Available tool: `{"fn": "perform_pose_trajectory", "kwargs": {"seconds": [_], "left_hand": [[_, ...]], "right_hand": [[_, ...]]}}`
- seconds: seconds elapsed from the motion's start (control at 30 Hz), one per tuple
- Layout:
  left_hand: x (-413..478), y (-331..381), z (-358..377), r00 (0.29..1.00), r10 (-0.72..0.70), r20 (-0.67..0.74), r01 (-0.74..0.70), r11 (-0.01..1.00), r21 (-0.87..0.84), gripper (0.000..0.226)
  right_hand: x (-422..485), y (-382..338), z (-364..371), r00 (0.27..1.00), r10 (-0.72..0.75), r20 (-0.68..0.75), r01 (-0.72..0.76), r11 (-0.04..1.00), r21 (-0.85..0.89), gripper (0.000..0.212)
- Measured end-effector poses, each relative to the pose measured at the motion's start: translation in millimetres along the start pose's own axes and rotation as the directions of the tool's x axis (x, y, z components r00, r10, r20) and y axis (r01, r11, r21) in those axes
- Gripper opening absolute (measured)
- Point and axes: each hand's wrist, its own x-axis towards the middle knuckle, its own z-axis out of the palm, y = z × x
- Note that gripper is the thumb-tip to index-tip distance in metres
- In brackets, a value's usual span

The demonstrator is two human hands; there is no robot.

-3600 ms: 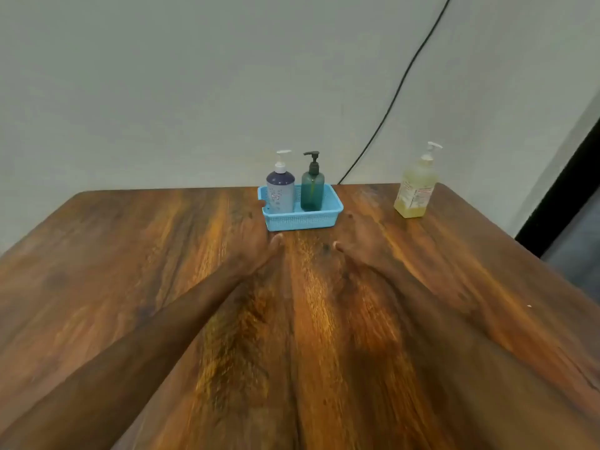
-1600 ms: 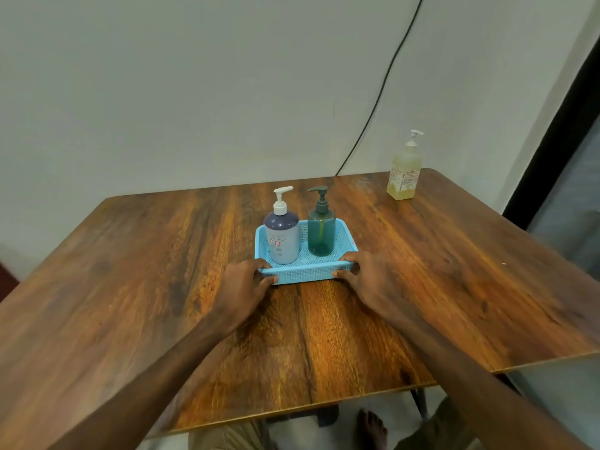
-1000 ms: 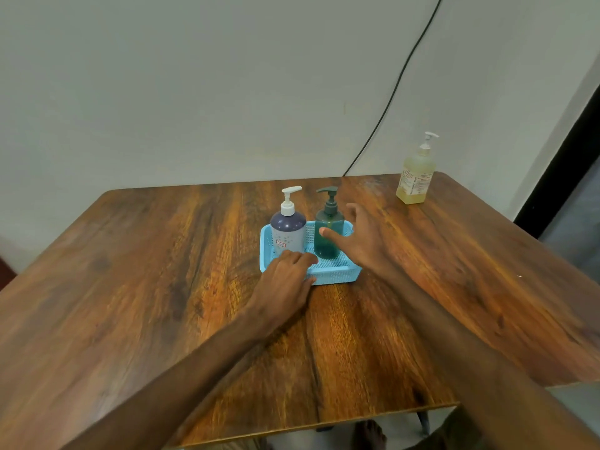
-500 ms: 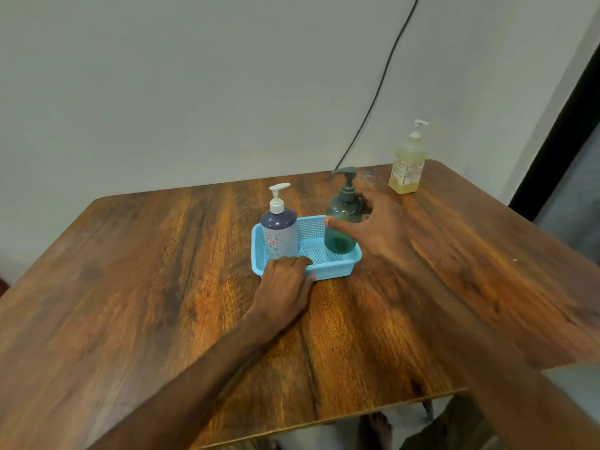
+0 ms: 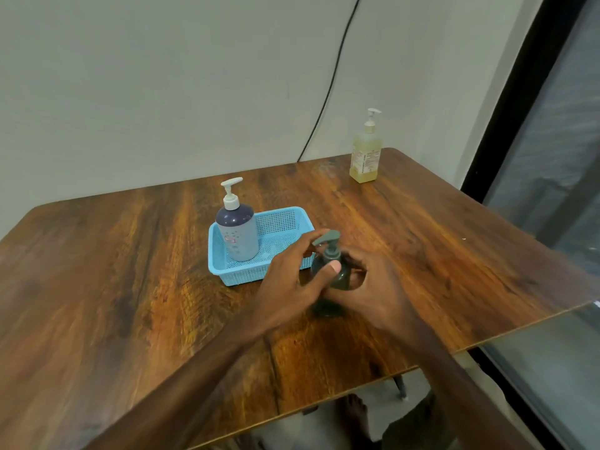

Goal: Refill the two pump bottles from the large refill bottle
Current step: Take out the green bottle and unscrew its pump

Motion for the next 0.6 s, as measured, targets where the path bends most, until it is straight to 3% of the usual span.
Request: {"fn": "perform_pose_trajectory", "kwargs": {"seconds": [0.23, 0.5, 0.6], "left_hand": [[6, -8, 1, 1.000, 0.019, -0.006, -0.020, 0.998, -0.063, 0.048], [-4, 9, 22, 0.950, 0.035, -0.310, -0.032, 0.999, 0.015, 0.034], [-3, 18, 23, 0.919, -0.050, -0.392, 0.034, 0.998, -0.046, 0.029]], "right_hand": [[-1, 3, 12, 0.998, -0.009, -0.068, 0.012, 0.999, 0.051, 0.063], [-8, 7, 32, 0.978, 0.021, -0.206, -0.020, 1.000, 0.008, 0.066], [-10, 5, 35, 0.964, 0.040, -0.261, -0.042, 0.999, -0.004, 0.063]]}}
